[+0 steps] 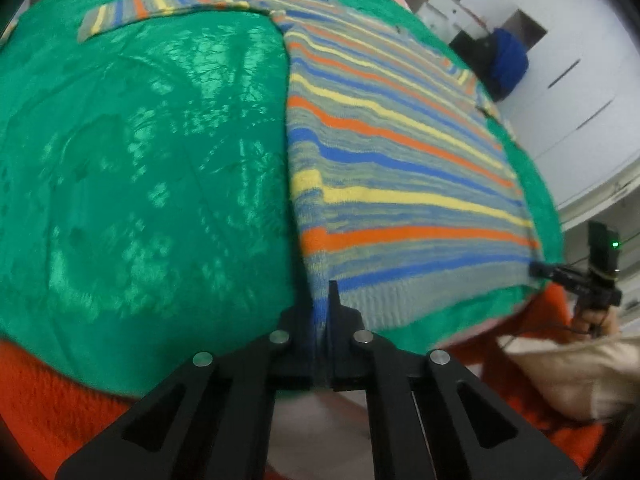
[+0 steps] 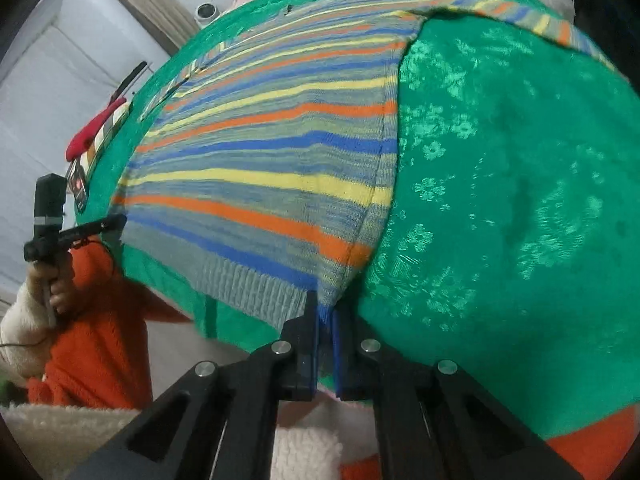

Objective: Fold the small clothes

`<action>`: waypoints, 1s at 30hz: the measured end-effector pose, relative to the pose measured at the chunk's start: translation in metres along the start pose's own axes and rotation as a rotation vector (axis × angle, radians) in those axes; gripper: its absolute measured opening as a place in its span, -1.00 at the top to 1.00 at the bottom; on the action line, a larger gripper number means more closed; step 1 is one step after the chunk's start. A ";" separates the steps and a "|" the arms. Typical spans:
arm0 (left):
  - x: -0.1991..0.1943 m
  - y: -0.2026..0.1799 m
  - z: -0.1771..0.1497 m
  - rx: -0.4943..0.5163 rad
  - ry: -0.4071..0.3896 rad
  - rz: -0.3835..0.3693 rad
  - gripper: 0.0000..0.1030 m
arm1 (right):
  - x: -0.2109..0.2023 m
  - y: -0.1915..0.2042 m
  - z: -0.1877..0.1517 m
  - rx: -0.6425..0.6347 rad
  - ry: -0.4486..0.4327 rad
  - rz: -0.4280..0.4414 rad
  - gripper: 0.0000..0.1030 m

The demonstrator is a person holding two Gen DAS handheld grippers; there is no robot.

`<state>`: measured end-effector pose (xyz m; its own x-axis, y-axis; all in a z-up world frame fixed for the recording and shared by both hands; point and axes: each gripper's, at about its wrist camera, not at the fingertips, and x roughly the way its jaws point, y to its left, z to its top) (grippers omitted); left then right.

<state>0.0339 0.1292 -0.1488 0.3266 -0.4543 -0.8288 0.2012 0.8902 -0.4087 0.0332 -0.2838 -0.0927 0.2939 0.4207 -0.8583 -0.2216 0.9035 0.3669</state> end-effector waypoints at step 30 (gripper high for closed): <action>0.000 0.077 0.104 -0.103 -0.395 0.386 -0.83 | -0.012 -0.072 0.065 0.102 -0.483 -0.473 -0.39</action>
<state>0.1453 0.1940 -0.1409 0.6837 -0.0548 -0.7277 -0.0863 0.9841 -0.1552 0.1062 -0.3485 -0.0851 0.7244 -0.0532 -0.6873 0.1147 0.9924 0.0440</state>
